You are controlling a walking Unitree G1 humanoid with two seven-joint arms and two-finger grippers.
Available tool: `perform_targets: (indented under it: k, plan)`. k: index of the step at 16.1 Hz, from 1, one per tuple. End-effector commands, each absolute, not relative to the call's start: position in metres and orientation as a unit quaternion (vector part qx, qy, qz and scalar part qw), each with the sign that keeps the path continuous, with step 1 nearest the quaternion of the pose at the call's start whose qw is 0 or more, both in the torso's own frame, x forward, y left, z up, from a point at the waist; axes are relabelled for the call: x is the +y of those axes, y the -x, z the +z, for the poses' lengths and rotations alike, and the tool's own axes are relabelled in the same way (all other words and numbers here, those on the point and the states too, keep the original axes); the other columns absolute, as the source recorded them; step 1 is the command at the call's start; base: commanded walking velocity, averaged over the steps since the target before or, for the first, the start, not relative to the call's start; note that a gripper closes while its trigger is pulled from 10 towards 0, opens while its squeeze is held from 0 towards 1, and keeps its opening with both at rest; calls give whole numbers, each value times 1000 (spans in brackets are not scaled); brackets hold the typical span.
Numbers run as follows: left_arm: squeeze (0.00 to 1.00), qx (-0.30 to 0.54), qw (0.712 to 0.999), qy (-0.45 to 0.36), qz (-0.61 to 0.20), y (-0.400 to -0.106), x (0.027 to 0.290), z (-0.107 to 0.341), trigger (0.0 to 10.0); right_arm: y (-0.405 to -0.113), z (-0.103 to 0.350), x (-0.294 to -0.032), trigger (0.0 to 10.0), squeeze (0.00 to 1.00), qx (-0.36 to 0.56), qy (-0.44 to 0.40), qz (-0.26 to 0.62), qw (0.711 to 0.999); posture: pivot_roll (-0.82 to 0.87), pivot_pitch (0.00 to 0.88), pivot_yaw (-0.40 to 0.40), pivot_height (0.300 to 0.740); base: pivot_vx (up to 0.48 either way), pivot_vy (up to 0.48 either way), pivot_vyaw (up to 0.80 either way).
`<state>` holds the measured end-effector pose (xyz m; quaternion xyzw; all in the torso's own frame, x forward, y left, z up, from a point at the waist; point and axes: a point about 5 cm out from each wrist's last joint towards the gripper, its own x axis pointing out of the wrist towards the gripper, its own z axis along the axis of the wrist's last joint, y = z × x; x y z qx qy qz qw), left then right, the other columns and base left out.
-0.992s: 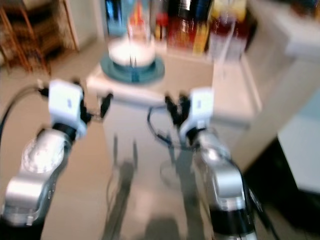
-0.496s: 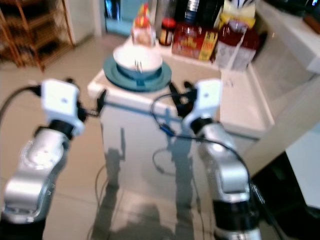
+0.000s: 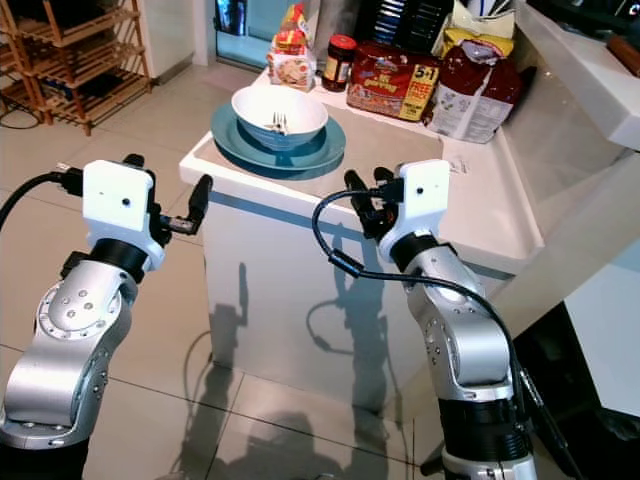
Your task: Setting the table
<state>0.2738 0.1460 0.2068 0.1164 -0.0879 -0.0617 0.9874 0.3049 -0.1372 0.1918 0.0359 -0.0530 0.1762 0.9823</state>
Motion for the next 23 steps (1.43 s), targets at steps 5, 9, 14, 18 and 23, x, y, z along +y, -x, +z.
perform_targets:
  k: [5, 9, 14, 18, 23]
  plan:
    - [0, -77, 989, -112, -61, -273, 151, 213, 10000, -298, 205, -116, 10000, 0, -74, -88, 174, 978, 53, 69, -73, 740, 0, 0, 0]
    - [0, -75, 989, -108, -64, -269, 154, 213, 10000, -295, 199, -116, 10000, 1000, -64, -134, 152, 977, 54, 82, -67, 740, 0, 0, 0]
    - [0, -90, 986, -121, -71, -266, 149, 213, 10000, -320, 209, -116, 10000, 1000, -67, -130, 152, 978, 38, 73, -102, 740, 0, 0, 0]
    - [0, -88, 985, -125, -74, -262, 147, 214, 10000, -310, 203, -104, 10000, 1000, -65, -90, 182, 977, 57, 67, -113, 740, 230, 0, 600]
    - [0, -82, 982, -143, -91, -264, 150, 213, 10000, -300, 217, -109, 10000, 0, -124, -127, 186, 966, 48, 82, -87, 740, 352, 0, 429]
